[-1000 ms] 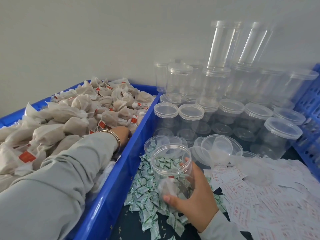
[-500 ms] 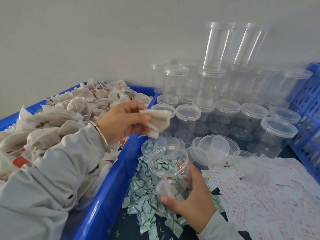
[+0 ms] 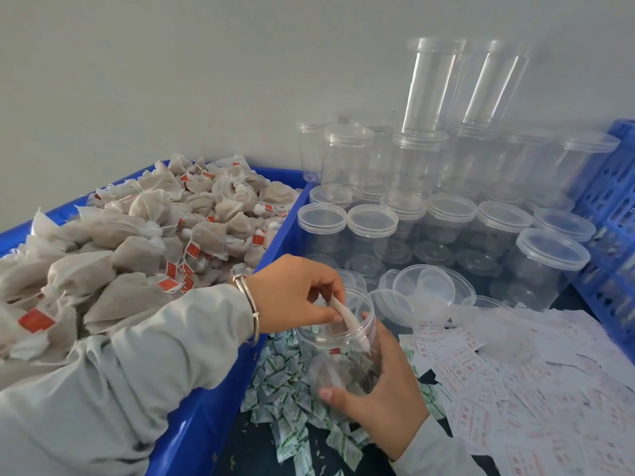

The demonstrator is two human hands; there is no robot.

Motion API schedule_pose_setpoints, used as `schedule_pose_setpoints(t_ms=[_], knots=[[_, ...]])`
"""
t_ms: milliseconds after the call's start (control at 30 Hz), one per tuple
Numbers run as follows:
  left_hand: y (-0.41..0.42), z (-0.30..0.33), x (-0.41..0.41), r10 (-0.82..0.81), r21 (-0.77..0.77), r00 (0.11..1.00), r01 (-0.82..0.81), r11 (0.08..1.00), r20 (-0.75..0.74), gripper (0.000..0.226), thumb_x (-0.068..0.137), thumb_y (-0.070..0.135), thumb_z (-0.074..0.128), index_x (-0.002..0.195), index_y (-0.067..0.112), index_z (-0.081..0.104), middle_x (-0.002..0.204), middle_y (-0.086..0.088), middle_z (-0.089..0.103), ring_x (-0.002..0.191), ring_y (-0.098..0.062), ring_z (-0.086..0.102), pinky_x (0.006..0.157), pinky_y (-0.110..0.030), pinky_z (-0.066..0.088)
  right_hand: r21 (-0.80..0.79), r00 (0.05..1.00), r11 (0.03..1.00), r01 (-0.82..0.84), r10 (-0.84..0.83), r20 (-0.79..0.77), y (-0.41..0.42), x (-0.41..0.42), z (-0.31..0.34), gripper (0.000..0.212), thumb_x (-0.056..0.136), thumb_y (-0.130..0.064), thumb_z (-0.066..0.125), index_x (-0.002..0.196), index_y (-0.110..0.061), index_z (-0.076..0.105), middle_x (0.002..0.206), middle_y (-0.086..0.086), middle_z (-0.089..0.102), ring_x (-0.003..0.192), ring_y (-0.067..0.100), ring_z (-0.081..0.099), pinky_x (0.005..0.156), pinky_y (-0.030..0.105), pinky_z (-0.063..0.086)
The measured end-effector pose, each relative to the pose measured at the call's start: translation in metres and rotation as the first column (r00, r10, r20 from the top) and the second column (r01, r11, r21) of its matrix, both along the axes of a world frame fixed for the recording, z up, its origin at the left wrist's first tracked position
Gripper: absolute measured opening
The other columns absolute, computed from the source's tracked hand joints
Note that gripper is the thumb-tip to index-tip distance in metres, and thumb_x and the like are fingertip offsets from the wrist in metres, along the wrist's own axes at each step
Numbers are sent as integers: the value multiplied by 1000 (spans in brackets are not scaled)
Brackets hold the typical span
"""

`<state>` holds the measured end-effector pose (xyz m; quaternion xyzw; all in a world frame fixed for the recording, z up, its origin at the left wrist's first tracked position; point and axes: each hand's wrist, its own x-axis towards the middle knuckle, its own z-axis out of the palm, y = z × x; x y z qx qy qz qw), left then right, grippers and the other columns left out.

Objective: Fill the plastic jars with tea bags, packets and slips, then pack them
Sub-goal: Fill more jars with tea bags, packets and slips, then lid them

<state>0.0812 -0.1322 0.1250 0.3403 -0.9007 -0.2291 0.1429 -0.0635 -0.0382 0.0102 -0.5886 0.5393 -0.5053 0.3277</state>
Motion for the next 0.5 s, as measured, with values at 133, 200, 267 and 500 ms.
schedule_pose_setpoints(t_ms=[133, 200, 267, 500], knots=[[-3, 2, 5, 2, 55, 1000, -1, 998, -12, 15, 75, 33, 76, 85, 37, 66, 64, 17, 57, 52, 8, 50, 58, -4, 38, 23, 1000, 1000, -6, 6, -9, 0, -2, -2, 87, 46, -50, 83, 118, -64, 37, 122, -21, 54, 113, -3, 53, 93, 20, 46], [-14, 6, 14, 77, 43, 994, -74, 996, -78, 15, 75, 33, 75, 82, 41, 64, 66, 20, 60, 54, 11, 53, 59, -3, 39, 35, 1000, 999, 10, -9, -24, 0, -3, -4, 89, 44, -53, 81, 122, -55, 37, 124, -21, 51, 116, -3, 50, 97, 22, 43], [-33, 8, 27, 247, -7, 949, -254, 967, -197, 19, 79, 23, 73, 77, 39, 63, 70, 20, 64, 60, 6, 56, 58, -4, 40, 37, 999, 999, 21, -20, -33, -1, -3, -5, 89, 43, -55, 80, 121, -50, 37, 125, -17, 50, 114, -6, 47, 94, 11, 39], [-79, -14, 65, 703, -122, 710, -694, 709, 41, 23, 89, 12, 55, 110, 13, 65, 113, -7, 65, 98, -23, 60, 86, -30, 45, 44, 999, 999, 28, -26, -39, -1, -2, -7, 98, 44, -52, 81, 130, -43, 37, 125, -20, 48, 111, -13, 45, 87, 2, 36]])
